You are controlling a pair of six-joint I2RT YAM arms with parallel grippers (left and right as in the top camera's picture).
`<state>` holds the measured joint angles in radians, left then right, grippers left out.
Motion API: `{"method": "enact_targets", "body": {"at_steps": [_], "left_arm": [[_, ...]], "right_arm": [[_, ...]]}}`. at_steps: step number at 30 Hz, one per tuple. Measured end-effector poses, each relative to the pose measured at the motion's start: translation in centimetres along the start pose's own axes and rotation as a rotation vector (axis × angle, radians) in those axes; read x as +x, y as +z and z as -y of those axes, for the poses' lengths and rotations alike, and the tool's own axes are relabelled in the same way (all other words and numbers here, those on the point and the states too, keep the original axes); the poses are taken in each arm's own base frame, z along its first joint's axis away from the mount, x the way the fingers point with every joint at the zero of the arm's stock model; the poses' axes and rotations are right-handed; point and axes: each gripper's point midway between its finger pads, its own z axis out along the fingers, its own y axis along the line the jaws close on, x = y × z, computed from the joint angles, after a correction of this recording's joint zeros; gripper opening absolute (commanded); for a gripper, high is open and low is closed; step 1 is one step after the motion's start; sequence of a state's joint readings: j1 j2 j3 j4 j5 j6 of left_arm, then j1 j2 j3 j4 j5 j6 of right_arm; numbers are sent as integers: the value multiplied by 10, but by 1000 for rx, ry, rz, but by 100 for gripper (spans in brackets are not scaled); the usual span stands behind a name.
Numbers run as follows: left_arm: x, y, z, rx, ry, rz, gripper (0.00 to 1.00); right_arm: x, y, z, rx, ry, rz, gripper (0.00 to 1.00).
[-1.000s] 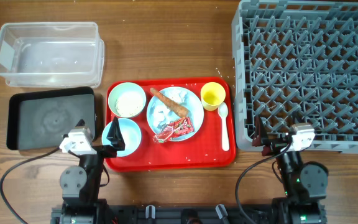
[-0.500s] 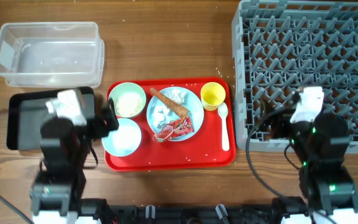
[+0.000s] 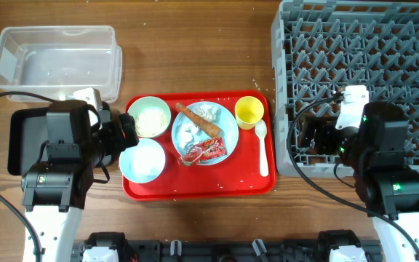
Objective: Sort waste into correct bins and load items into the dishwasher rack
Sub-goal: 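Reach the left gripper to the blue plate and grasp the white tissue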
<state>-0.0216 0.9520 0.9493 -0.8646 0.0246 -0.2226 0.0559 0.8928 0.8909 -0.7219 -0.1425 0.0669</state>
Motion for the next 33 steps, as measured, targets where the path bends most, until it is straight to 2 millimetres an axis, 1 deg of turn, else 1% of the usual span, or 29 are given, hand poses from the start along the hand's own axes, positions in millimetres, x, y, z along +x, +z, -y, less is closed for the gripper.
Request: {"method": "enact_targets", "body": {"at_steps": [3, 5, 7, 10, 11, 13, 14, 15, 16, 17, 19, 22, 23, 24, 26, 28, 30, 33], "left_arm": [[-5, 0, 6, 29, 1, 20, 100], [-15, -1, 15, 76, 4, 56, 100], [-29, -1, 26, 131, 7, 106, 100], [-38, 6, 42, 185, 8, 121, 99], [-39, 18, 57, 223, 28, 102, 99], [-43, 33, 78, 267, 59, 108, 96], [-44, 41, 94, 301, 82, 104, 96], [-41, 52, 109, 329, 106, 91, 95], [-37, 60, 119, 345, 122, 78, 94], [-29, 75, 135, 369, 150, 51, 94], [-15, 99, 159, 402, 191, 17, 91], [6, 127, 180, 424, 232, -26, 86], [18, 139, 185, 420, 247, -56, 85], [30, 150, 186, 408, 259, -88, 83], [42, 164, 185, 386, 266, -122, 81], [54, 176, 181, 361, 272, -157, 75], [61, 185, 177, 345, 273, -180, 69], [65, 189, 175, 333, 273, -193, 57]], "right_arm": [[0, 0, 0, 0, 0, 0, 100], [0, 0, 0, -2, 0, 0, 100], [0, 0, -1, -7, 0, 0, 100], [0, 0, -1, -7, 0, 0, 100], [0, 0, -1, -7, 0, 0, 100], [1, 0, -1, -7, 0, -3, 100], [1, 0, -1, -7, 0, -3, 100], [1, 0, -1, -7, 1, -5, 100], [1, 0, -1, -7, 1, -5, 100], [2, 0, -1, -7, 1, -7, 100], [3, 0, -1, -7, 2, -11, 100], [3, 0, -1, -6, 2, -13, 100], [3, 0, -1, -7, 2, -12, 100], [3, 0, -1, -7, 2, -14, 100], [4, 0, -1, -7, 2, -15, 100], [4, 0, -1, -6, 2, -16, 100], [4, 1, -1, -6, 3, -19, 100], [8, 5, 0, -5, 6, -42, 100]]}}
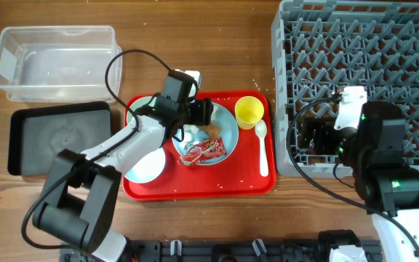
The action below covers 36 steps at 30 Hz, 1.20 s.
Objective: Sort waste into correct bins and load items into the dishwasher rack
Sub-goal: 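Reach the left gripper to the blue plate and grasp the white tissue, then carry the tissue left and drop it into the clear plastic bin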
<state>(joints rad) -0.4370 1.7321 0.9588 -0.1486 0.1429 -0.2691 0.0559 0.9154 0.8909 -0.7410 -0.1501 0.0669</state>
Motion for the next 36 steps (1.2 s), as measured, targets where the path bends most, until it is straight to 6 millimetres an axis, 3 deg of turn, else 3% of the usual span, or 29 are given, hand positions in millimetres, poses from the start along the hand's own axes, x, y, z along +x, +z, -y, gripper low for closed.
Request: {"method": "enact_targets", "body": {"at_steps": [5, 9, 20, 23, 25, 28, 30, 32, 34, 35, 36], "left_arm": [[0, 0, 0, -3, -4, 2, 34], [0, 0, 0, -3, -6, 2, 6], [-9, -9, 0, -1, -4, 32, 4], [-34, -37, -5, -23, -15, 125, 4], [-61, -68, -18, -64, -36, 233, 4], [-97, -121, -50, -150, -93, 404, 4], [-120, -157, -83, -229, -149, 529, 4], [-132, -180, -113, -293, -197, 606, 4], [-137, -194, -145, -364, -247, 650, 6], [-138, -199, -158, -389, -266, 661, 28], [-136, -203, -182, -439, -303, 670, 60]], "right_arm": [[4, 7, 1, 2, 4, -28, 100], [5, 7, 1, 3, 5, -33, 100], [5, 7, 1, 2, 5, -34, 100], [5, 7, 1, 3, 5, -34, 100], [5, 7, 1, 2, 5, -34, 100], [5, 7, 1, 3, 5, -34, 100], [5, 7, 1, 3, 5, -34, 100], [5, 7, 1, 2, 5, -35, 100], [5, 7, 2, 3, 5, -35, 100], [5, 7, 1, 2, 5, -36, 100], [5, 7, 2, 3, 5, -36, 100]]}}
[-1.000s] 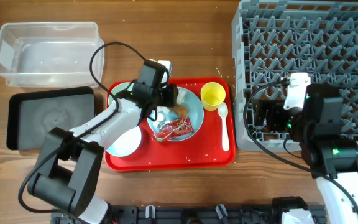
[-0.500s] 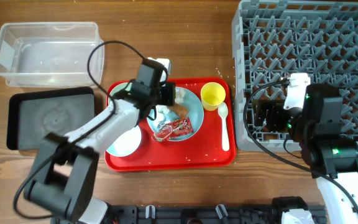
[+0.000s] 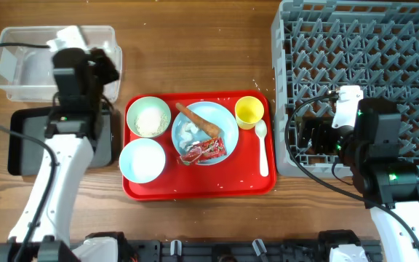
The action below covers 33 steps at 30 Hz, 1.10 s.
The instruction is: Sort waste into correct bins and load items into the dishwasher rack
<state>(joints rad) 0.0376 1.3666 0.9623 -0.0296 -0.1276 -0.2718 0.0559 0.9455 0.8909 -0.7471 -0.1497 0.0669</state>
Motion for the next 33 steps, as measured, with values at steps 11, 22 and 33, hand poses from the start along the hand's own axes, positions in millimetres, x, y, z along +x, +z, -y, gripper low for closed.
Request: {"method": "enact_targets", "body": {"at_steps": [11, 22, 33], "left_arm": [[23, 43, -50, -63, -50, -70, 68], [48, -19, 29, 193, -5, -238, 66], [200, -72, 115, 259, 16, -749, 62]], "right_arm": [[0, 0, 0, 0, 0, -2, 100], [2, 0, 0, 0, 1, -8, 100], [2, 0, 0, 0, 1, -10, 100]]}}
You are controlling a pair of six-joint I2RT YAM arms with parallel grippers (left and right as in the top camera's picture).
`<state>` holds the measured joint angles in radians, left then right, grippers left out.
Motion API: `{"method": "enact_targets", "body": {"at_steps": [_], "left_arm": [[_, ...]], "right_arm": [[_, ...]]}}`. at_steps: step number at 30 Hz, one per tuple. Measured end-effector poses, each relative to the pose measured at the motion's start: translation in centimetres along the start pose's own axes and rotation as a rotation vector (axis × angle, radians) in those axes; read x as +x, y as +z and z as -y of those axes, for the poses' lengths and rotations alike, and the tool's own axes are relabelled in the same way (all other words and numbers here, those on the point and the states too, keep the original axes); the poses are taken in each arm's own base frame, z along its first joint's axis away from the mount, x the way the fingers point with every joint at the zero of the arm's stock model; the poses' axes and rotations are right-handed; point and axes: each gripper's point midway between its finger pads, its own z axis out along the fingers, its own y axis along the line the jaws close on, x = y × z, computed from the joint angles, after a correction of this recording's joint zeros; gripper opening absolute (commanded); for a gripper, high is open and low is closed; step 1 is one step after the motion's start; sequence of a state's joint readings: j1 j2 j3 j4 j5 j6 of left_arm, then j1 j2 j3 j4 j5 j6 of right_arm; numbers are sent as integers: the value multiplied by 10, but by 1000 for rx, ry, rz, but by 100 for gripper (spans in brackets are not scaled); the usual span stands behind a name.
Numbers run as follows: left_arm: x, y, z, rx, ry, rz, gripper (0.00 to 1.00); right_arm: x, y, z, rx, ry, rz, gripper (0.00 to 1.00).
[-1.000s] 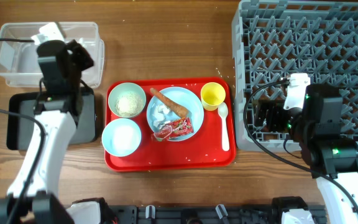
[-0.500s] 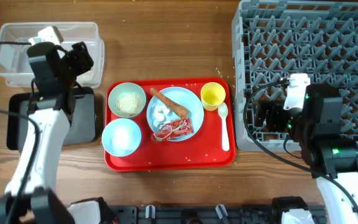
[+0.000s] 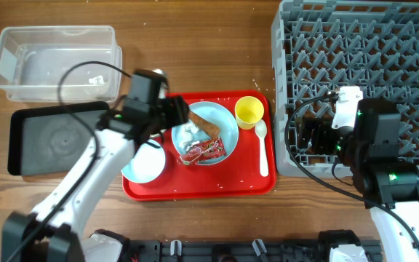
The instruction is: Sort waste into correct bins and load items into the dishwasher rack
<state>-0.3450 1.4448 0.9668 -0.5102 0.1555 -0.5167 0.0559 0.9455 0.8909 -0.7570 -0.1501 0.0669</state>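
A red tray holds a blue plate with a brown stick, a red wrapper and a white wad. A yellow cup and a white spoon lie at the tray's right. A white bowl sits front left; my left arm hides the other bowl. My left gripper hovers over the plate's left edge, fingers apparently apart and empty. My right gripper rests at the left edge of the grey dishwasher rack; its fingers are too dark to read.
A clear plastic bin stands at the back left with a small white scrap inside. A black tray-like bin lies in front of it. The rack fills the right side.
My left gripper was over the clear bin at the back left. It is now over the left edge of the blue plate. A small white scrap shows in the clear bin. The right arm is unchanged.
Both arms rested at the table's sides, with two white wads on the plate. My left gripper was then at the plate, then over the clear bin with one wad gone from the plate. Now it is back at the plate and a scrap lies in the bin.
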Motion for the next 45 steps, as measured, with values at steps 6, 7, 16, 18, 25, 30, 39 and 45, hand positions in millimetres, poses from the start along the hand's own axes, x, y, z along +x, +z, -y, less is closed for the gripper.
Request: {"method": "enact_targets", "body": {"at_steps": [6, 7, 16, 18, 25, 30, 39, 45], "left_arm": [[45, 36, 0, -72, 29, -157, 62], [49, 40, -2, -89, 31, -167, 62], [65, 64, -24, -179, 15, -229, 33], [66, 67, -26, -186, 19, -235, 21], [63, 69, -24, -182, 15, -221, 4], [60, 66, -27, -196, 29, -207, 4], [-33, -25, -18, -126, 21, 170, 4], [-115, -84, -83, -245, -145, 499, 4]], "right_arm": [[3, 0, 0, 1, 2, -12, 100], [4, 0, 0, 1, 2, -15, 100], [4, 0, 0, 2, 3, -17, 100], [4, 0, 0, 2, 3, -17, 100], [5, 0, 0, 1, 3, -21, 100], [5, 0, 0, 1, 3, -21, 100], [5, 0, 0, 2, 3, -21, 99], [5, 0, 0, 1, 3, -21, 100]]}}
